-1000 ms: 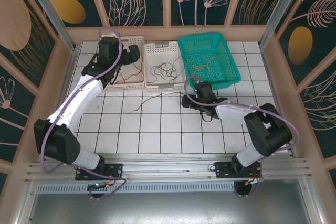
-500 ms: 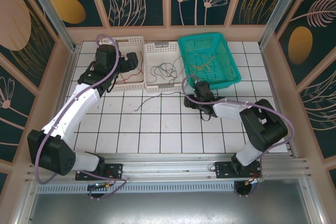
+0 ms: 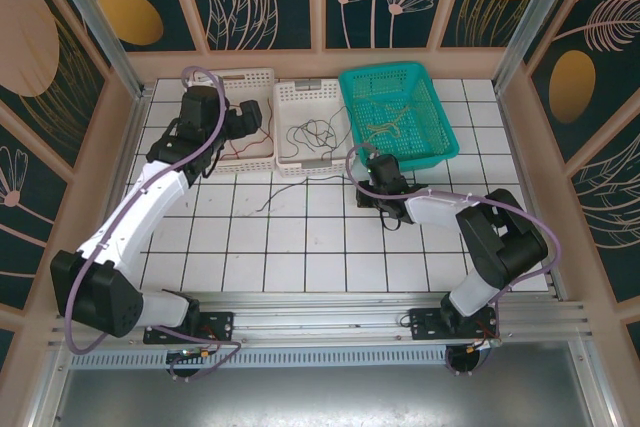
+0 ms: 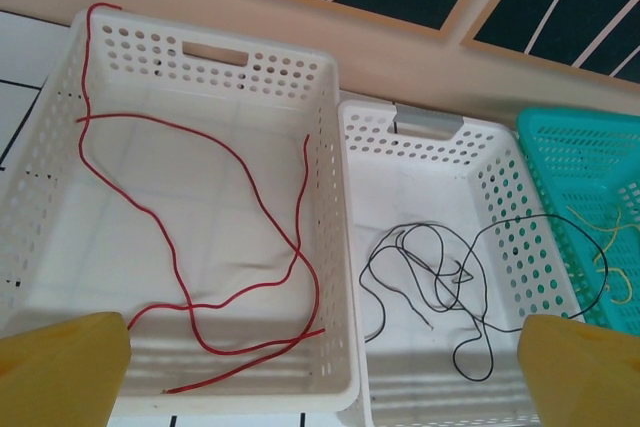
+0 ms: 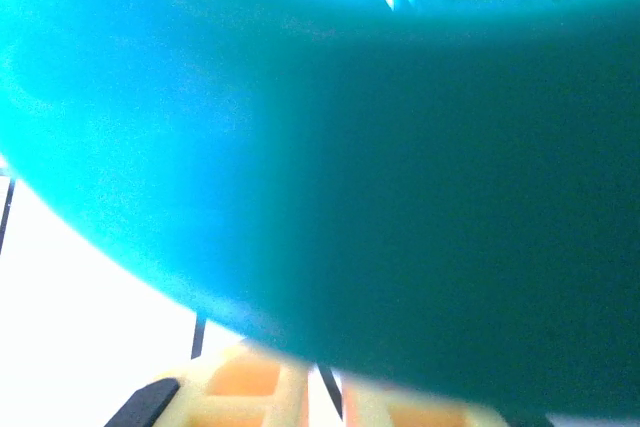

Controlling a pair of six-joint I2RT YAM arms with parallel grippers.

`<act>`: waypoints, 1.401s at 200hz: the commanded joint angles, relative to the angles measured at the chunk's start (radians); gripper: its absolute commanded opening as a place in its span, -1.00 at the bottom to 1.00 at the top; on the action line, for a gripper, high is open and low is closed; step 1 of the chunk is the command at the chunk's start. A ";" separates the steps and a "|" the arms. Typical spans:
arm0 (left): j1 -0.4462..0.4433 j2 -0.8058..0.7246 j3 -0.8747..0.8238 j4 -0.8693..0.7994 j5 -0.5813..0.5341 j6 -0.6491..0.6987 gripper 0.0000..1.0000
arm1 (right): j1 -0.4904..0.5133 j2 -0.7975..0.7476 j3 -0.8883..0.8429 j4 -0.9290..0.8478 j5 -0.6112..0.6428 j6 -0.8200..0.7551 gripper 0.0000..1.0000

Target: Untangle the cables

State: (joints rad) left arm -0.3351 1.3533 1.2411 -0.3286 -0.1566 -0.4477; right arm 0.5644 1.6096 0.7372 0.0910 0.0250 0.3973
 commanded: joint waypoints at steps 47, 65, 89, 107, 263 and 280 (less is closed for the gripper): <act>-0.006 -0.047 -0.008 -0.037 -0.027 0.012 0.97 | 0.027 -0.032 -0.003 -0.023 -0.070 -0.014 -1.00; -0.006 -0.051 -0.009 -0.038 -0.027 0.012 0.97 | 0.035 -0.049 -0.001 -0.028 -0.072 -0.015 -1.00; -0.007 -0.056 -0.008 -0.040 -0.029 0.012 0.97 | 0.042 -0.073 0.001 -0.037 -0.073 -0.017 -1.00; -0.005 -0.059 -0.005 -0.041 -0.034 0.014 0.97 | 0.047 -0.094 0.002 -0.045 -0.071 -0.019 -1.00; -0.006 -0.182 -0.144 -0.033 -0.103 0.089 0.97 | 0.100 -0.324 0.065 -0.122 -0.124 -0.051 -1.00; -0.006 -0.184 -0.162 -0.020 -0.091 0.089 0.97 | 0.098 -0.309 0.070 -0.148 -0.086 -0.076 -1.00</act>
State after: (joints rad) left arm -0.3351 1.1828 1.1057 -0.3927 -0.2375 -0.3824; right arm 0.6575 1.3022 0.7746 -0.0101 -0.0772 0.3656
